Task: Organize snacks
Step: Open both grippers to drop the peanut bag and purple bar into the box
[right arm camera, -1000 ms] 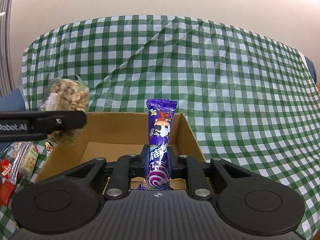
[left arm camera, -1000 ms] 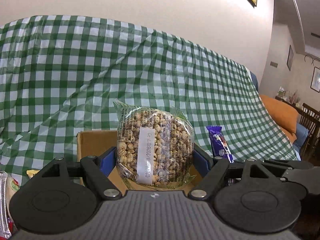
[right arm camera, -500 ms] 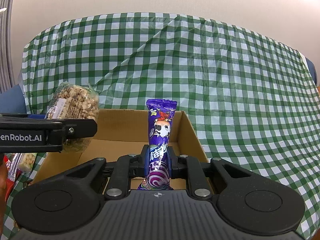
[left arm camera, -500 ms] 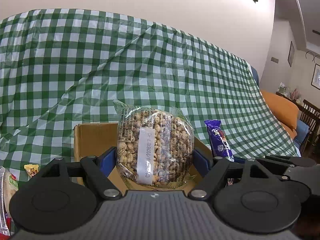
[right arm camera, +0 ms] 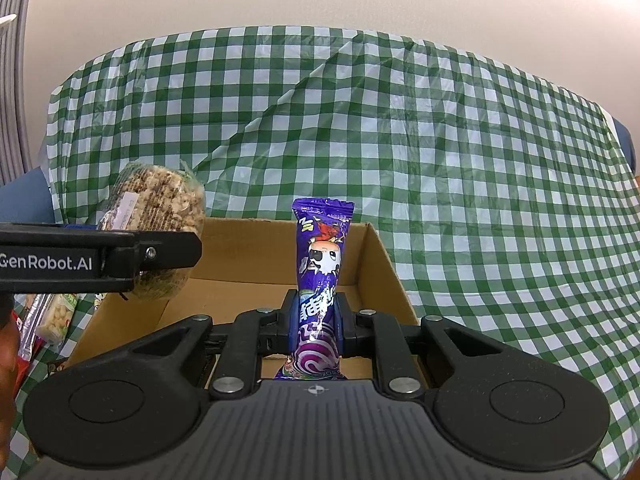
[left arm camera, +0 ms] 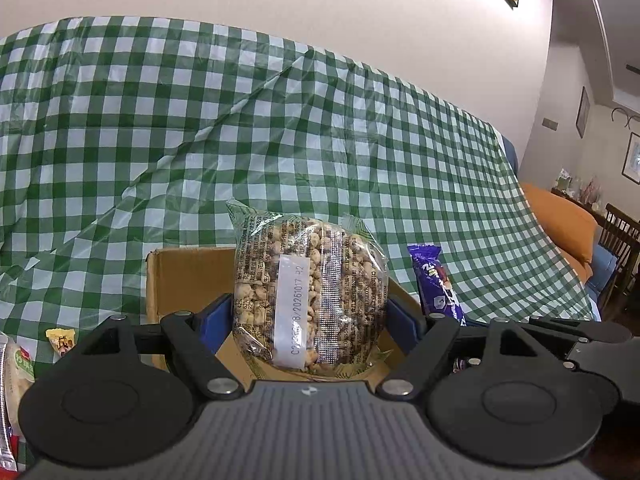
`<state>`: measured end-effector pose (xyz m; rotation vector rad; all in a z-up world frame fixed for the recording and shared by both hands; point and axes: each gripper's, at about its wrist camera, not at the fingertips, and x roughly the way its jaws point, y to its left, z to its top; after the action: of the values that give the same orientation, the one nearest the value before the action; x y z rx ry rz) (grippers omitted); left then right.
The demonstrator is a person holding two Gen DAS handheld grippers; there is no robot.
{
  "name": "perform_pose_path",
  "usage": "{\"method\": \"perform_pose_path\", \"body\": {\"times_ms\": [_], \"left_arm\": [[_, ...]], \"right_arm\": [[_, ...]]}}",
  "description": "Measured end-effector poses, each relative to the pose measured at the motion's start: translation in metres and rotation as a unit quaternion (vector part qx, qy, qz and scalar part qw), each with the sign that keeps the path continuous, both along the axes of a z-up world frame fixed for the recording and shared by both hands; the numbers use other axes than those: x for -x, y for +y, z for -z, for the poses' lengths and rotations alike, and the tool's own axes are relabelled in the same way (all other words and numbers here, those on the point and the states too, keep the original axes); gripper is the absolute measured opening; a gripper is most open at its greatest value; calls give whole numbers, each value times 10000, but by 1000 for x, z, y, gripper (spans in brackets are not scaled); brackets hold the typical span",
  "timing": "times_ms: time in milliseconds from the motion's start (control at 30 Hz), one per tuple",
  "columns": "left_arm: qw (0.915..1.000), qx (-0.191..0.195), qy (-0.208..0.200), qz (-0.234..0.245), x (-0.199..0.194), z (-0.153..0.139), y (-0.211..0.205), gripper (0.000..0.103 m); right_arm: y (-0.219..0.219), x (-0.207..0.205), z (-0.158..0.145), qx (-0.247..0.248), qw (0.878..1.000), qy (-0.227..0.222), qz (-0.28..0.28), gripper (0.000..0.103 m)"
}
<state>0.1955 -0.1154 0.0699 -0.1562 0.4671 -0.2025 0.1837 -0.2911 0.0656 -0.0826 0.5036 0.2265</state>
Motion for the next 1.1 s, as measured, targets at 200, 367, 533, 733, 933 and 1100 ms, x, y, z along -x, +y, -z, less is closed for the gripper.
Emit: {"method": "perform_pose_path", "body": {"times_ms": [200,367,533,733,933,1100], "left_arm": [[10000,87,-14,-4,-1,-1,1,84],[9996,254,24,-101,-2,-3,5,95],[9985,448,-264,-164,4,-5,10,94],[9950,897,-343,280,14,-8,20,78],[9837,1571,104,871,23,-5,45,29],[9879,1185,124,993,47,-26,69,17]], "right_arm": [[1,0,0,2,10000,2,11,18],[3,1,-1,128,9998,-75,97,56],[3,-1,-3,139,9997,-117,152,58],[6,-1,-6,120,9997,-210,87,57],[9,3,-10,-21,9996,-283,-80,36],[16,10,-15,-233,9989,-328,-249,25]]}}
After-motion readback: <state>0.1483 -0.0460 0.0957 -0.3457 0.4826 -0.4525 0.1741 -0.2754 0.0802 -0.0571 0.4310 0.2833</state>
